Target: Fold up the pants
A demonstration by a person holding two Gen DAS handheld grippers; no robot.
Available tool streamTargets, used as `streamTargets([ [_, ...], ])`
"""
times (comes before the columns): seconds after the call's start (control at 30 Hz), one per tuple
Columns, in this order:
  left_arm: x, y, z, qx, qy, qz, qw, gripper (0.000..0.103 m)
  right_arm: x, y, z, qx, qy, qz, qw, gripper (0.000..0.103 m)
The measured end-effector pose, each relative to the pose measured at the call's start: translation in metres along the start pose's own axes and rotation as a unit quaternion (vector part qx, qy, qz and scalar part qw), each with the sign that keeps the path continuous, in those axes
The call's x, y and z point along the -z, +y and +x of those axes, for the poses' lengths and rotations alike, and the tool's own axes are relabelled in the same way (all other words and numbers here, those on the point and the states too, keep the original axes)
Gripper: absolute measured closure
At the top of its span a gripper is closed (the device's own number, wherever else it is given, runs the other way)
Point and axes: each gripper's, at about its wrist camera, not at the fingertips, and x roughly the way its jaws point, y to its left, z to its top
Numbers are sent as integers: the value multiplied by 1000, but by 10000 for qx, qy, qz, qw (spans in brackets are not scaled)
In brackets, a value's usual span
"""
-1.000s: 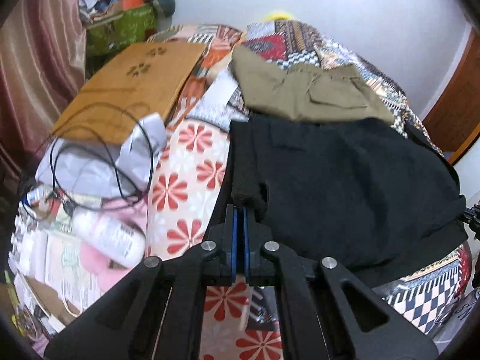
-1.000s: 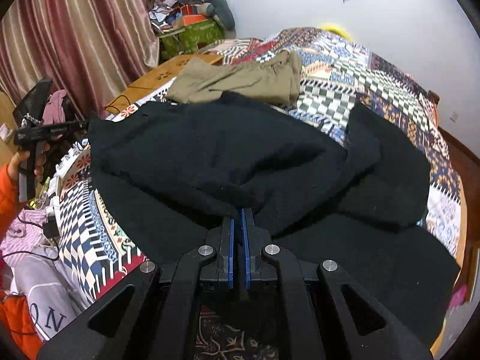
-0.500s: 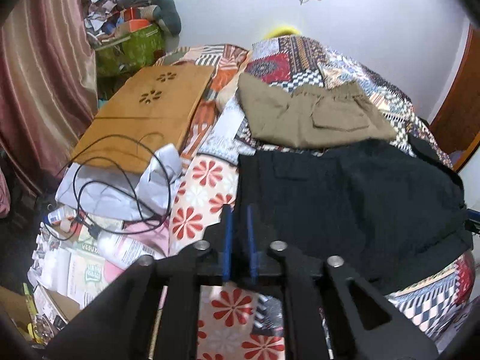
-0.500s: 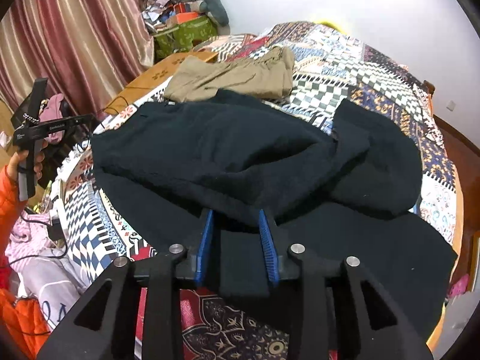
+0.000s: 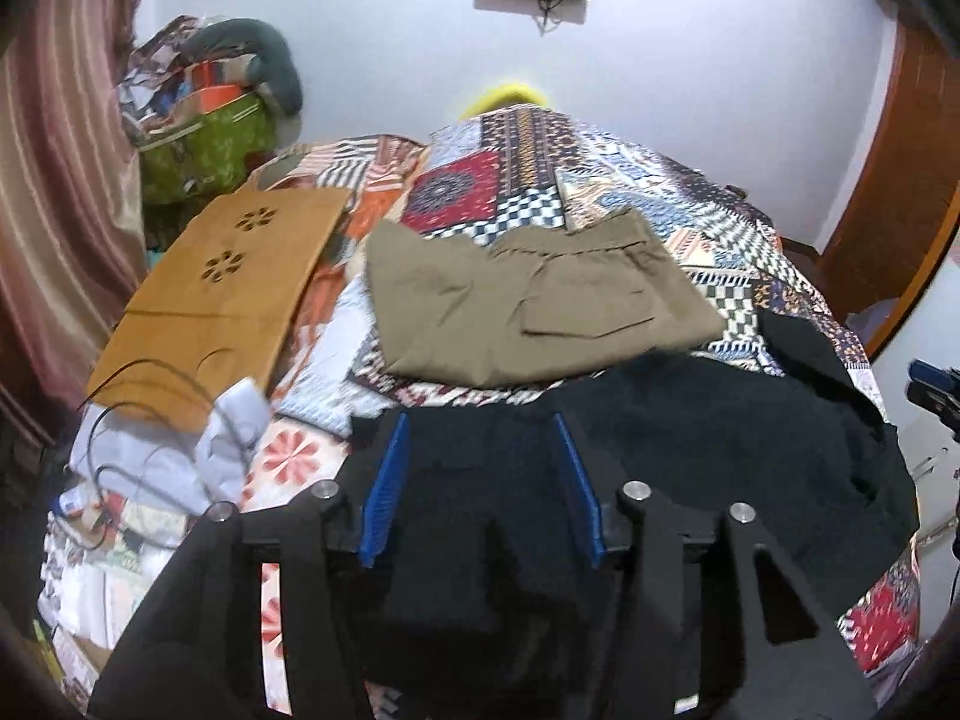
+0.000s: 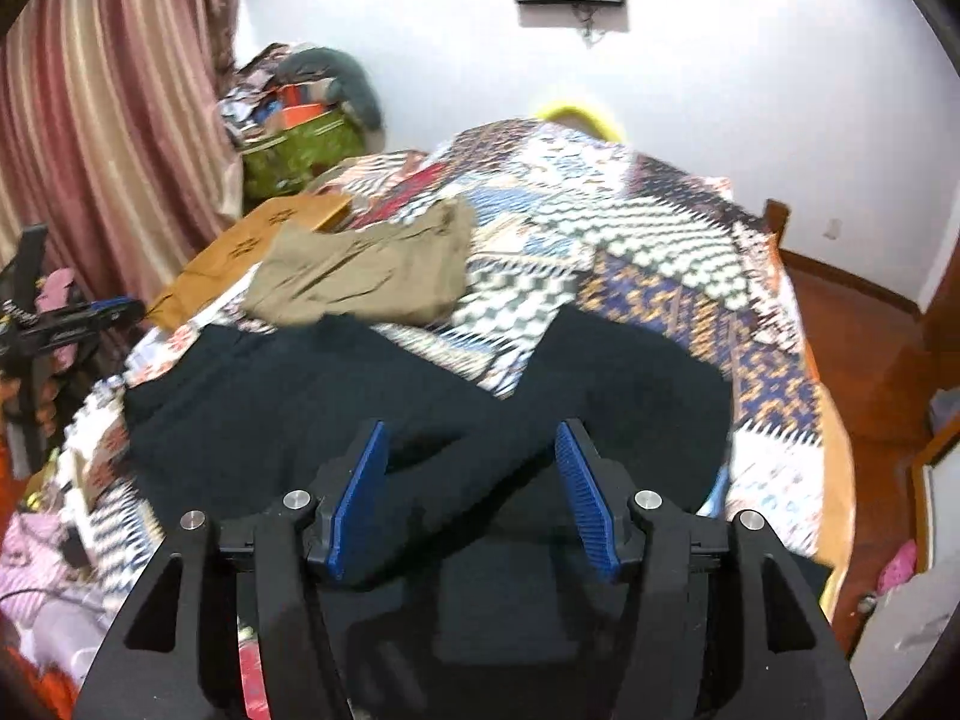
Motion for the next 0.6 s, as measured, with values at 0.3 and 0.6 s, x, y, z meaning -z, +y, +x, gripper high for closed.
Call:
streamTargets([
  [0.3, -16, -18, 37, 60, 91, 172, 9998, 50, -35, -33, 69, 206, 476, 92, 9986, 49],
  [0.6, -16, -19, 63, 94, 266, 111, 9995, 50, -47, -29, 155, 130, 1332, -123, 9909, 49],
])
